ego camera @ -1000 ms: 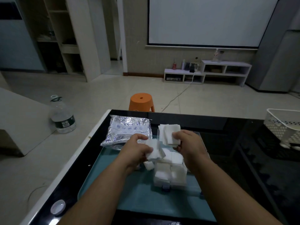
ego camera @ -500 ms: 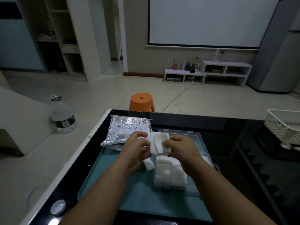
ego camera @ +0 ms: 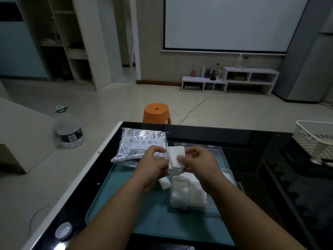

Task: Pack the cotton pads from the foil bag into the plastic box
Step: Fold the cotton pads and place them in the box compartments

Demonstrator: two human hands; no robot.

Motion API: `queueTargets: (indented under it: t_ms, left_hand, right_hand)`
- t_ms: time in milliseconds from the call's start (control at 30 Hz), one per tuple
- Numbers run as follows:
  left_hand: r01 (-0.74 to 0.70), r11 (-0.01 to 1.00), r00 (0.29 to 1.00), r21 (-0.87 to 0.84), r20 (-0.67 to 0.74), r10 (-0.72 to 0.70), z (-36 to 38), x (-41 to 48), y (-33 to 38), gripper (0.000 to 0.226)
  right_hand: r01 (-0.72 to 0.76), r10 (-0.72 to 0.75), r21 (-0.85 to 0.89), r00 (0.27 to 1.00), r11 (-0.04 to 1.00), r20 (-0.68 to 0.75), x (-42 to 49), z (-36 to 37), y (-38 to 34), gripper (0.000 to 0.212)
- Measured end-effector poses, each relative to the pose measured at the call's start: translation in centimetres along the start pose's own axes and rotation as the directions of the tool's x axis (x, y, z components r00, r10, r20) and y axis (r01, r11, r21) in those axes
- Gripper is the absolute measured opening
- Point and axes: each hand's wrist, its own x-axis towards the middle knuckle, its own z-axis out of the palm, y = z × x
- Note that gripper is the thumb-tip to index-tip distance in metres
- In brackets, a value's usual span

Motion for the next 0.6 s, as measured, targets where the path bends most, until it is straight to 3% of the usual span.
queueTargets:
  t_ms: [100, 200, 333, 467, 600]
  left_hand:
    - [0.022, 0.996, 1.0, -0.091, 0.021, -0.02, 0.23, 0.08, 0.08, 0.027]
    - [0.03, 0.993, 0.999, -0.114, 0.019, -0.028, 0.29, 0.12, -0.06, 0.016]
    - [0.019, 0.996, 0.996, -0.086, -0.09, -0.027, 0.13, 0.02, -0.07, 0.028]
    - [-0.048, 0.995, 0.992, -0.083, -0.118, 0.038, 0.11, -0.25, 0.45, 0.03]
    - [-0.048, 0.994, 0.994, -0.095, -0.106, 0.038, 0.21, -0.26, 0.36, 0.029]
  right_hand:
    - [0.061, -0.075, -0.151, 0.993, 0.987, -0.087, 0.15, 0.1, 0.38, 0.017]
    - [0.085, -0.104, -0.221, 0.992, 0.971, -0.074, 0.15, 0.15, 0.62, 0.012]
    - [0.082, -0.089, -0.241, 0.996, 0.967, -0.021, 0.26, 0.19, 0.58, 0.013]
    - [-0.07, 0.078, -0.133, 0.996, 0.989, 0.054, 0.18, 0.07, 0.22, 0.04]
    - [-0.204, 0.189, 0.127, 0.975, 0.971, 0.117, -0.14, 0.29, 0.11, 0.042]
